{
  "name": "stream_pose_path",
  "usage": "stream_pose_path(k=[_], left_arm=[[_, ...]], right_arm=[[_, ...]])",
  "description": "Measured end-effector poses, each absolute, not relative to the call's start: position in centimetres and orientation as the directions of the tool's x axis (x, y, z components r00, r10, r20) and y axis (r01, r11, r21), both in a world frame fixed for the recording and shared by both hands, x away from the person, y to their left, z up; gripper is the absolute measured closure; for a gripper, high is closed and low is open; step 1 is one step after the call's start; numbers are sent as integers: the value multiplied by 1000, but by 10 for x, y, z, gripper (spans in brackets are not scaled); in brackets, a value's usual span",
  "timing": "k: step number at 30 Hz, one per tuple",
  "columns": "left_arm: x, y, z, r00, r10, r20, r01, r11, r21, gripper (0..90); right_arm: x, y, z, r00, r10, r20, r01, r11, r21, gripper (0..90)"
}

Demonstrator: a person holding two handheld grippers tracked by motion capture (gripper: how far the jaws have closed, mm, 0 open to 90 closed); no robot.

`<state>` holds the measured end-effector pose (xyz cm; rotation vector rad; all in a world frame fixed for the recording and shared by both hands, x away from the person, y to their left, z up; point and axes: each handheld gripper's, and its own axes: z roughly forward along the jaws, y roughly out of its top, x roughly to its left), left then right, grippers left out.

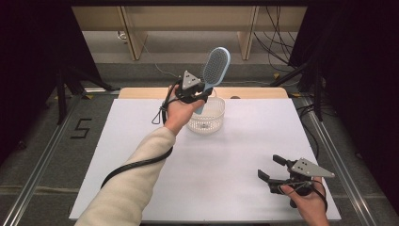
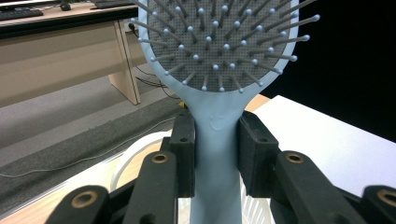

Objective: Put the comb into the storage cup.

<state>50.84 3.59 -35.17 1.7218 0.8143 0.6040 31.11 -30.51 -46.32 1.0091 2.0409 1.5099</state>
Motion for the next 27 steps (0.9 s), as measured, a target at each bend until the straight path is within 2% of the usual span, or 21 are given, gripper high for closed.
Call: stream_pose_path(k=[27], left_arm=[[519, 37, -357, 642, 766, -5, 225, -182, 957, 695]], right_arm=[[311, -305, -463, -657, 749, 90, 308, 158, 938, 156]])
